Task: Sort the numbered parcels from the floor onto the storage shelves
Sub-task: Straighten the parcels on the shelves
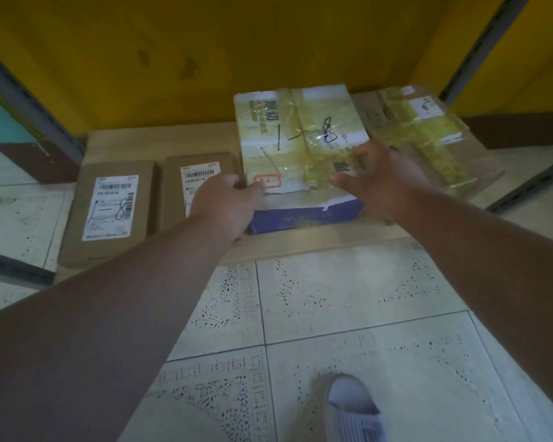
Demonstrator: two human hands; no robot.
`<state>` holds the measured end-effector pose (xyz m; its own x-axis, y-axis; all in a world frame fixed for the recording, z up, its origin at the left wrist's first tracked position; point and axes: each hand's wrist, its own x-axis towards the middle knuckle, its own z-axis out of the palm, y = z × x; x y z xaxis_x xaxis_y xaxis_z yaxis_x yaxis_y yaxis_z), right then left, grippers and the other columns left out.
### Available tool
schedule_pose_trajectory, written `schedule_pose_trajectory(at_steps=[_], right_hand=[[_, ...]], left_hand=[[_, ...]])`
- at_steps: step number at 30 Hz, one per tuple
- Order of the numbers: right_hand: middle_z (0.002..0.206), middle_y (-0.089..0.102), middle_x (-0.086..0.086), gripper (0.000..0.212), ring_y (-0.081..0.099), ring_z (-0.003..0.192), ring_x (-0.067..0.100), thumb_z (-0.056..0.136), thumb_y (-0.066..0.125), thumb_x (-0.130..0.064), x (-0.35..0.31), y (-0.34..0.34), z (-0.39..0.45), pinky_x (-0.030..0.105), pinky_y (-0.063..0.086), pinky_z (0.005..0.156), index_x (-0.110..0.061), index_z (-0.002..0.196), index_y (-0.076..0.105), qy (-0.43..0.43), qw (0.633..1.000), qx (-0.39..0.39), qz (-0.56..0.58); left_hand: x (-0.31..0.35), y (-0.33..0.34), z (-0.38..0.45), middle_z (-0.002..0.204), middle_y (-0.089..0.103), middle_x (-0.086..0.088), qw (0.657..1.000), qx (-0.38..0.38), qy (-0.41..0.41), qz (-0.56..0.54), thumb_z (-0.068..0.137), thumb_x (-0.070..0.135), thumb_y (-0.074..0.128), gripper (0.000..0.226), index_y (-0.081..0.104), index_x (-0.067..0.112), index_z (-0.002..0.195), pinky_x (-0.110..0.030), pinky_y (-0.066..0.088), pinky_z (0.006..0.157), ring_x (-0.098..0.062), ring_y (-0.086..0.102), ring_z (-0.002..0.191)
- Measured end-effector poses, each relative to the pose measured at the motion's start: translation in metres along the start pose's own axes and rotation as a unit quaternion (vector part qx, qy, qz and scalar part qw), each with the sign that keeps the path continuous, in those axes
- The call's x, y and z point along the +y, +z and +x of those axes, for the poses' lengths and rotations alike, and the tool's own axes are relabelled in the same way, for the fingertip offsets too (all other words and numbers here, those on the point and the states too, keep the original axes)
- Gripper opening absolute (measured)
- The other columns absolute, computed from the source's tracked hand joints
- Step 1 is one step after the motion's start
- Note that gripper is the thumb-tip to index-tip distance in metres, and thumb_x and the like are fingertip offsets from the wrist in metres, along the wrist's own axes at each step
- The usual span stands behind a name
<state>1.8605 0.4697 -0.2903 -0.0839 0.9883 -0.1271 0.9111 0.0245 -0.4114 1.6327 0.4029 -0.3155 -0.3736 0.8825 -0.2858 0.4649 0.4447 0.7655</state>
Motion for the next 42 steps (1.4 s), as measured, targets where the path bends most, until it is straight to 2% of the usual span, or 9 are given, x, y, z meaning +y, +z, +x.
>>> schedule_pose_trajectory(at_steps=[6,9,19,21,24,27,32,36,42], right_hand=[[0.101,0.048,-0.002,0.066,0.044,0.07,0.006,0.08,0.066,-0.066,0.0,-0.003,-0.011,0.023,0.033,0.052,-0.026,0.129,0.048,0.012,1.0,-0.003,-0.018],[0.102,0.05,-0.002,0.064,0.046,0.072,0.007,0.079,0.067,-0.067,0.005,-0.003,-0.013,0.023,0.032,0.053,-0.028,0.126,0.049,0.022,1.0,-0.006,-0.019],[0.108,0.054,0.001,0.068,0.05,0.074,0.008,0.076,0.068,-0.068,0.014,-0.005,-0.011,0.023,0.034,0.051,-0.029,0.128,0.049,0.027,1.0,0.001,0.002],[0.115,0.056,0.004,0.07,0.053,0.078,0.011,0.076,0.067,-0.069,0.017,-0.005,-0.012,0.024,0.036,0.055,-0.029,0.129,0.047,0.023,1.0,-0.005,0.003],[0.133,0.053,0.005,0.09,0.057,0.106,0.022,0.073,0.069,-0.071,0.025,-0.011,-0.025,0.029,0.042,0.075,-0.025,0.143,0.036,0.014,0.999,-0.001,0.033],[0.139,0.049,0.004,0.092,0.052,0.12,0.025,0.075,0.071,-0.066,0.041,-0.024,-0.043,0.03,0.039,0.082,-0.02,0.146,0.033,0.019,0.999,0.037,0.029],[0.128,0.054,0.004,0.067,0.056,0.098,0.019,0.083,0.068,-0.058,0.098,-0.061,-0.059,0.03,0.044,0.072,-0.023,0.137,0.049,0.074,0.992,0.103,0.022],[0.125,0.054,0.003,0.055,0.061,0.104,0.022,0.083,0.069,-0.052,0.14,-0.066,-0.065,0.034,0.052,0.078,-0.023,0.128,0.057,0.11,0.982,0.147,0.048],[0.134,0.046,0.003,0.051,0.058,0.102,0.02,0.09,0.064,-0.044,0.164,-0.047,-0.04,0.036,0.057,0.072,-0.026,0.136,0.052,0.142,0.975,0.146,0.087]], left_hand=[[0.0,-0.004,-0.014,0.087,0.069,0.001,1.0,-0.013,0.002,0.026,0.094,0.049,0.058,0.031,0.07,0.021,0.096,-0.031,0.049,0.065,-0.017,0.063,0.078],[0.0,-0.001,-0.018,0.09,0.069,-0.001,0.999,-0.015,0.002,0.028,0.093,0.053,0.057,0.035,0.07,0.021,0.099,-0.038,0.055,0.076,-0.02,0.064,0.082],[0.006,0.005,-0.015,0.092,0.073,0.0,0.999,-0.038,-0.015,0.019,0.083,0.058,0.061,0.039,0.07,0.024,0.1,-0.043,0.06,0.081,-0.022,0.07,0.084],[0.012,0.005,-0.013,0.102,0.071,0.0,0.998,-0.03,-0.015,0.059,0.081,0.057,0.063,0.047,0.068,0.021,0.109,-0.038,0.057,0.078,-0.022,0.067,0.089],[0.027,0.0,-0.018,0.117,0.059,-0.001,0.991,0.064,0.042,0.111,0.084,0.044,0.07,0.05,0.056,0.018,0.124,-0.037,0.051,0.08,-0.024,0.059,0.102],[0.053,0.003,-0.03,0.127,0.054,-0.005,0.961,0.082,0.189,0.184,0.086,0.033,0.069,0.045,0.053,0.018,0.126,-0.042,0.048,0.09,-0.028,0.053,0.115],[0.114,0.038,-0.036,0.12,0.059,-0.002,0.897,-0.046,0.347,0.27,0.09,0.029,0.064,0.037,0.055,0.023,0.126,-0.044,0.049,0.09,-0.026,0.053,0.112],[0.153,0.076,-0.033,0.129,0.056,-0.001,0.833,-0.1,0.383,0.386,0.094,0.037,0.055,0.039,0.051,0.032,0.133,-0.042,0.045,0.095,-0.027,0.047,0.12],[0.191,0.121,-0.02,0.131,0.06,-0.006,0.785,-0.095,0.397,0.466,0.098,0.048,0.048,0.043,0.049,0.034,0.139,-0.044,0.035,0.103,-0.03,0.039,0.13]])
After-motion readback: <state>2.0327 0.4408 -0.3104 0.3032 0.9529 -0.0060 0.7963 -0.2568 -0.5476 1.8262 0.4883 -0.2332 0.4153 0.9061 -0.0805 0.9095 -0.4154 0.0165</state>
